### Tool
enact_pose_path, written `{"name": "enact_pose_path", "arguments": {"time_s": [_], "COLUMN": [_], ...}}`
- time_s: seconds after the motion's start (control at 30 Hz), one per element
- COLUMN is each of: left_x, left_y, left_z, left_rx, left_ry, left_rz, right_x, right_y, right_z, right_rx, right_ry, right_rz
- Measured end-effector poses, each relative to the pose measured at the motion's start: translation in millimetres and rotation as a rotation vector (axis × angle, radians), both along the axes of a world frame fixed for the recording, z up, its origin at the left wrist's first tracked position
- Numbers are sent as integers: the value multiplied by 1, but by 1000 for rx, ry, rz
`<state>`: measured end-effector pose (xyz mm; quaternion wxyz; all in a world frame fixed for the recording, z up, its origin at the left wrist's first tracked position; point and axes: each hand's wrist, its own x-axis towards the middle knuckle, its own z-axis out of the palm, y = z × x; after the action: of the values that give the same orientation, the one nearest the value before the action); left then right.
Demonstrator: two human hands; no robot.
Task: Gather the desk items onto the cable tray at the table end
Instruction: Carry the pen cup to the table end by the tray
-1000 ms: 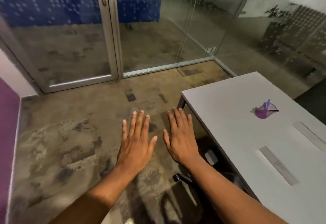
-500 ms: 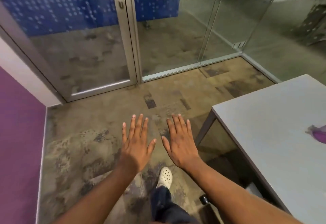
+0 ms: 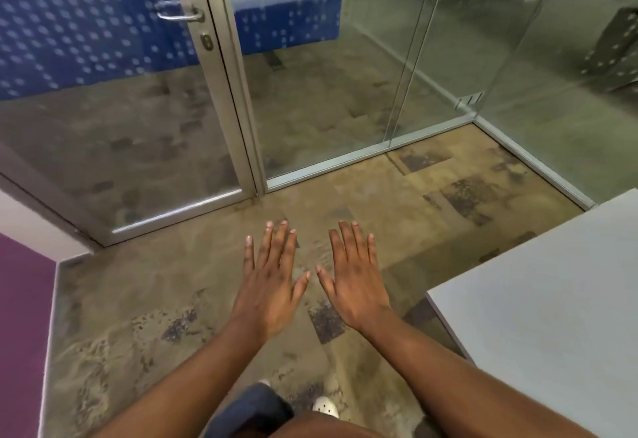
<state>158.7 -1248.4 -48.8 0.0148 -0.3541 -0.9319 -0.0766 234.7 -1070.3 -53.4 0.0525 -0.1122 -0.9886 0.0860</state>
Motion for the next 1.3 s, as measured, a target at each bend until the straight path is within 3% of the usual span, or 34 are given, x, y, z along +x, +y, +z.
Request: {"name": "enact_pose_path", "arguments": {"time_s": [0.3,0.6,0.97,1.3], "left_x": [-164,-316,-356,-316], "left_y": [109,234,414,614], "left_z": [-18,-1,-7,1], "left_rx": [21,40,64,91], "left_ry": [22,19,74,100], "left_rz": [-150,-406,-724,-982], "right_x": [-123,-233,-248,-200], "right_y": [102,196,320,474], "right_z": [-13,7,-9,-11], "right_rx": [48,77,44,22], "right_ry": [-35,-37,14,-5], "right_rz": [-167,-451,-769,-992]}}
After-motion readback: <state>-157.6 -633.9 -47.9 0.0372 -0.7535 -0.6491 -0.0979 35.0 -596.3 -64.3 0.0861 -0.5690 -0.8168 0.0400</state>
